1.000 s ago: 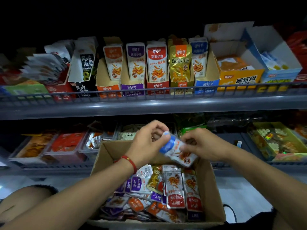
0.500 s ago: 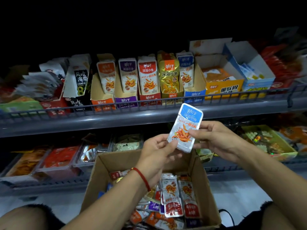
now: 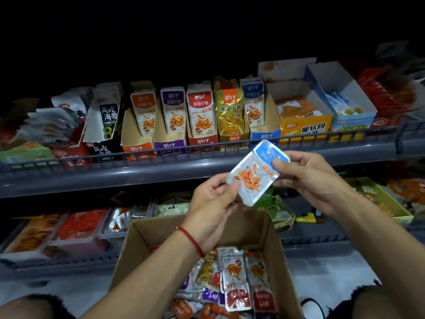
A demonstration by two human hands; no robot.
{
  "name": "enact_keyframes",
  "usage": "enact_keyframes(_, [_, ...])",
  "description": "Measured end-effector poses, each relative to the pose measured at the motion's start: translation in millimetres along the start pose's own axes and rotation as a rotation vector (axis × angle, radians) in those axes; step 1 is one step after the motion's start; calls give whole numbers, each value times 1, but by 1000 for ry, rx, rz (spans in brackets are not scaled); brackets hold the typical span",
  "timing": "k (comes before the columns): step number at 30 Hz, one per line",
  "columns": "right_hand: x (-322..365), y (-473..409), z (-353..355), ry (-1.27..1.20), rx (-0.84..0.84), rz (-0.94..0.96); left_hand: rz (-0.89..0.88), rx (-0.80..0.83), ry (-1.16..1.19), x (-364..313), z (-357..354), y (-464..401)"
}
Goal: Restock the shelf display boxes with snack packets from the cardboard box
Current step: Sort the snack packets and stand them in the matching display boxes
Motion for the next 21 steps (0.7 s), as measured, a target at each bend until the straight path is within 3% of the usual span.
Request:
enact_keyframes(4, [9,-8,12,70,-52,19,114,16,103,6,-21,-8])
enact_keyframes(7, [29,-17,24,162,-88,89,65,-19,45,2,-33,-17])
enact_keyframes(11, [83,-42,45,397,-251,337,-260,-38,-569,-23,-39,-36])
enact_keyframes(17, [141,-97,50,809,-351,605,-677,147,-1214,-43,-73,-59])
enact_keyframes(21, [147,-132,41,1114,-329,624,-754,221,-1548,-34,-83,-79])
Point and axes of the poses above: each hand's wrist, its own y-axis away from the middle knuckle, its own z-axis out of the back of the hand, x = y × z, the point moved 2 cm from there along -y, towards the middle knuckle, and after that the axes turned 8 degrees about y, right-handed, at the moved point
